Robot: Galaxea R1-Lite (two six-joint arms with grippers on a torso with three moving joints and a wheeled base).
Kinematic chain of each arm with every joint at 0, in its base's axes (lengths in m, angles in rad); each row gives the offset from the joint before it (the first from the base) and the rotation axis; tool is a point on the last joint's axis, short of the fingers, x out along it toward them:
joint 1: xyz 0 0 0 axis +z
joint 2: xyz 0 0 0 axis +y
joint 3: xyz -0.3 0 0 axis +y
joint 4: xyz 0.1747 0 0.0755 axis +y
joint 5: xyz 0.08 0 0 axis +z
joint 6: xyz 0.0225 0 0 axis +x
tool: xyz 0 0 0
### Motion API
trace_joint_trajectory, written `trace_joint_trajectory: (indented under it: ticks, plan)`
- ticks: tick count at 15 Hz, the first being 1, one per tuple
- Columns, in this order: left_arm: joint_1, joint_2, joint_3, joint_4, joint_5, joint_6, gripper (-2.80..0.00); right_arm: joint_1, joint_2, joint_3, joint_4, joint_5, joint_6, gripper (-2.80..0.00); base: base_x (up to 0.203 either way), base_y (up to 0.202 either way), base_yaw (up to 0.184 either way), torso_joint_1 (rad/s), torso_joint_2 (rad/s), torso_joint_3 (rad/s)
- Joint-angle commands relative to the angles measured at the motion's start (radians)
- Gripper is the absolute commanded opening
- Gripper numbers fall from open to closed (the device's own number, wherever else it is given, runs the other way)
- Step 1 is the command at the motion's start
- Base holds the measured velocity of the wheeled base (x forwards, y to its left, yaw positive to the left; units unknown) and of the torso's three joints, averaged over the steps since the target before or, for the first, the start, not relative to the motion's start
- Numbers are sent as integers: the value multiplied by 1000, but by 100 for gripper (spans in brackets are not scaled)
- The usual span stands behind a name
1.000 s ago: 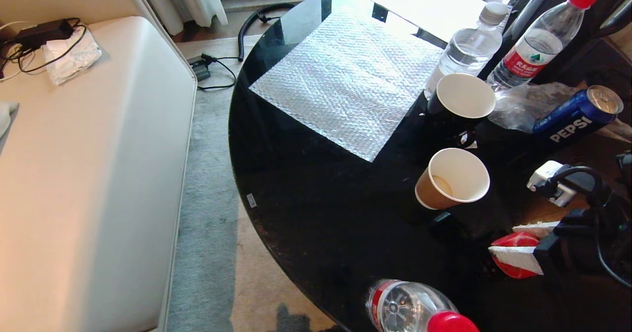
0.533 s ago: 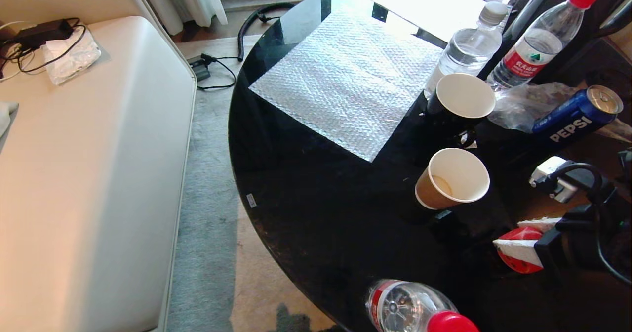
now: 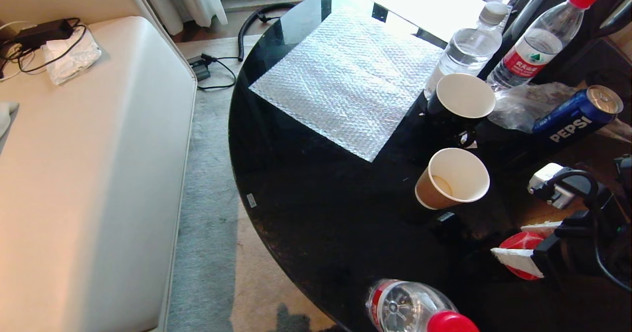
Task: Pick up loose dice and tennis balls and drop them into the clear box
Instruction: Pick up toys out of the box
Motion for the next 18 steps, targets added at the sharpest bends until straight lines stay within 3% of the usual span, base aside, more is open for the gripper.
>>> trace_joint_trajectory:
  ticks: [1,8,18]
  plan:
    - [0,0,0,0,1,0,-280,0,3,0,-23,1,-2,0,0,0,0,0,0,0]
    - [0,0,0,0,1,0,-280,0,-78,36,-24,-31,-25,0,0,0,0,0,0,0]
    - [0,0,0,0,1,0,-280,1,-193,90,111,-25,-37,0,0,0,0,0,0,0]
